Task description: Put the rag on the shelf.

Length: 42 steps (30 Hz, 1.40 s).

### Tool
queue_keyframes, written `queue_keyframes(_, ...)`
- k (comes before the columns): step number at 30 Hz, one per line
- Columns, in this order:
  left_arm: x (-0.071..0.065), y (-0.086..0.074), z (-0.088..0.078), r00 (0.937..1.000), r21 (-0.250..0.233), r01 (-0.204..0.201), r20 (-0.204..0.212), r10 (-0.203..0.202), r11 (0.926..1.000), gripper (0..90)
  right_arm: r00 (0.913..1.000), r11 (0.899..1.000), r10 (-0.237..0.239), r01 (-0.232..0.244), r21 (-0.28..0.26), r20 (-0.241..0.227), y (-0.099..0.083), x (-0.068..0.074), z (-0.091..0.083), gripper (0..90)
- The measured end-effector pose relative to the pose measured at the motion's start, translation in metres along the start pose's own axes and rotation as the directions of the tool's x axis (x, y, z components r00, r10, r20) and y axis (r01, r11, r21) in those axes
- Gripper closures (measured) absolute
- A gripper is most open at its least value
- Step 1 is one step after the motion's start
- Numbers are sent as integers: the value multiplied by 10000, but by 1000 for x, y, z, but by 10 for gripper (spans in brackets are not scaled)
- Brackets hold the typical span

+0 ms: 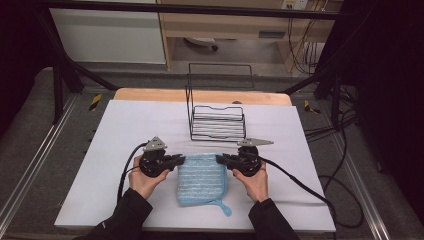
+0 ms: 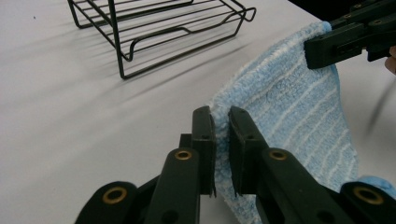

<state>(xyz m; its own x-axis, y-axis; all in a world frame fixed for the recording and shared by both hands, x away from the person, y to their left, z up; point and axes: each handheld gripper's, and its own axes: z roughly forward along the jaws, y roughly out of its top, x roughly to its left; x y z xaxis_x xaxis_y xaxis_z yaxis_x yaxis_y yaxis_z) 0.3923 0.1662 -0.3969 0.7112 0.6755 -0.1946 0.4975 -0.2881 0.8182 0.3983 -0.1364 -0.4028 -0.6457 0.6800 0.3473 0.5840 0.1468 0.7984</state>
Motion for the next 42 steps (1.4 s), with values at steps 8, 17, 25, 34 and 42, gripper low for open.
queue_keyframes(8,-10,9,-11,9996,-438,-274,-46,272,9987,818,9992,9984,-379,382,-405,82,8,7,-13,802)
queue_keyframes(17,-20,20,-18,9989,-865,-462,-64,459,9952,818,9973,9928,-713,725,-949,164,17,14,-32,803)
queue_keyframes(25,-28,32,-24,9969,-1164,-789,-85,785,9901,818,9934,9843,-1078,1122,-1362,393,25,23,-47,804)
queue_keyframes(34,-35,55,-31,9931,-1553,-1161,-366,1118,9810,819,9883,9703,-1339,1457,-1933,725,38,30,-63,805)
queue_keyframes(42,-36,78,-36,9923,-2214,-1212,-532,1121,9676,820,9820,9509,-1520,1762,-2546,1120,55,37,-74,806)
